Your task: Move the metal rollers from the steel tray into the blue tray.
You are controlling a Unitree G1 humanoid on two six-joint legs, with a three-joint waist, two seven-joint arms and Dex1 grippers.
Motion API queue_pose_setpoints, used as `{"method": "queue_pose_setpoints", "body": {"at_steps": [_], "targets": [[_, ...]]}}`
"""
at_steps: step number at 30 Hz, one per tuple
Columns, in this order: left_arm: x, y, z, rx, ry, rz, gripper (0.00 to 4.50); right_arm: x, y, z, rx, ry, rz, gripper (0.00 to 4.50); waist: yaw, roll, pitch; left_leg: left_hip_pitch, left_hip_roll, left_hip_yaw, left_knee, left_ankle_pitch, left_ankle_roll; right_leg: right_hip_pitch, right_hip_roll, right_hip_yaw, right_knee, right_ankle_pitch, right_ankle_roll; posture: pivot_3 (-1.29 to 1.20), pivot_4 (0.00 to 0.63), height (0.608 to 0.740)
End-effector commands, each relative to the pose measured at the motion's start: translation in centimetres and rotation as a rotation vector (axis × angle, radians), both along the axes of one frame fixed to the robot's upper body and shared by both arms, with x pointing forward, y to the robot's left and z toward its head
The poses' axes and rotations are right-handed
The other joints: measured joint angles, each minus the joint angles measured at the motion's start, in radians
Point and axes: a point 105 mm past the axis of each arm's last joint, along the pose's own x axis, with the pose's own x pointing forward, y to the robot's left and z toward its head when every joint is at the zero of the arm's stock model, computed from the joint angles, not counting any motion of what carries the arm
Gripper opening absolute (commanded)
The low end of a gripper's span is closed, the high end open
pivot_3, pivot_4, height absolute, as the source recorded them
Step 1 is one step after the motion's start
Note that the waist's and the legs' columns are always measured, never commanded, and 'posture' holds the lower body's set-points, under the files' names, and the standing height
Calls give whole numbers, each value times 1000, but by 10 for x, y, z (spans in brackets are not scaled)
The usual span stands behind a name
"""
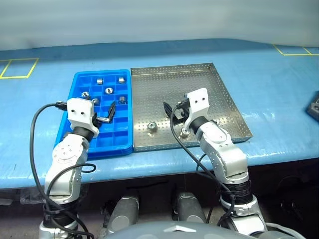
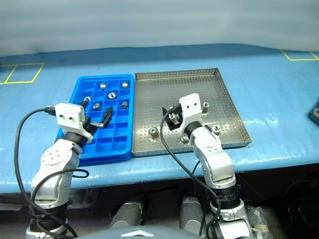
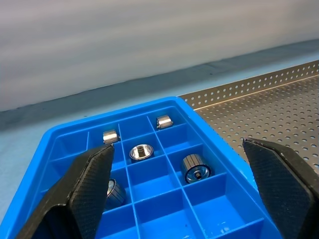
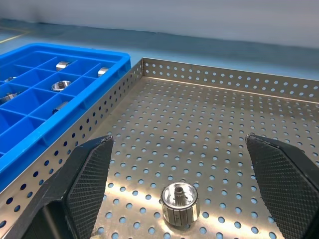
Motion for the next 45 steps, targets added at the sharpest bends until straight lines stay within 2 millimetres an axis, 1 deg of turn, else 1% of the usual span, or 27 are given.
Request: {"method": "queue_pose_setpoints", "body": {"at_steps": [1,8,17,25,28,30,31,33,35,38,41,45], "targets": [[-6,1,18,15,-67,4,4500,-1,5,10,5,-31,25,4486,1,0,0,0,0,0,0,0,0,0,0,0,0,0,0,85,150,740],[-9,3,17,8,-62,11,4500,-1,7,8,-2,-13,30,4486,2,0,0,0,0,0,0,0,0,0,0,0,0,0,0,88,150,740],[-8,1,17,12,-54,-15,4500,1,-2,5,-18,16,-2,4486,2,0,0,0,0,0,0,0,0,0,0,0,0,0,0,74,150,740],[-1,-10,17,36,-17,-105,4500,0,-14,1,-61,70,-22,4486,1,0,0,0,0,1,0,0,0,-1,0,0,0,0,0,54,150,740],[1,-13,15,25,24,-128,4500,0,-18,0,-73,81,-27,4486,-1,0,0,0,0,1,0,0,0,-1,0,0,0,0,0,48,150,740],[1,-23,10,24,90,-203,4500,-3,-20,-1,-80,97,-20,4486,-1,0,0,0,0,1,0,0,0,-1,0,0,0,0,0,43,150,740],[1,-32,9,33,115,-264,4500,-5,-21,-2,-83,101,-17,4486,-1,0,0,-1,0,1,0,0,0,-1,0,0,0,0,0,43,150,740],[1,-48,11,74,146,-394,4500,-6,-22,-3,-88,108,-15,4486,1,-1,0,-1,0,1,0,0,1,-1,0,0,0,0,0,49,150,740],[2,-59,12,116,171,-492,4500,-8,-23,-3,-90,112,-13,4486,1,-1,0,-1,0,1,1,0,1,-1,0,0,0,0,0,52,150,740],[16,-70,7,217,241,-600,4500,-10,-21,-3,-100,110,14,4486,0,-1,0,-1,0,2,1,0,1,-1,0,0,1,0,0,44,150,740],[19,-77,1,269,306,-690,4500,-11,-19,-3,-104,108,26,4486,-9,-1,0,-1,1,3,1,0,1,-2,0,1,0,0,0,40,150,740],[25,-94,-5,348,417,-852,4500,-13,-14,-4,-95,104,36,4486,-13,-1,1,-2,1,4,0,-1,2,-3,0,1,1,2,3,20,150,740]]}}
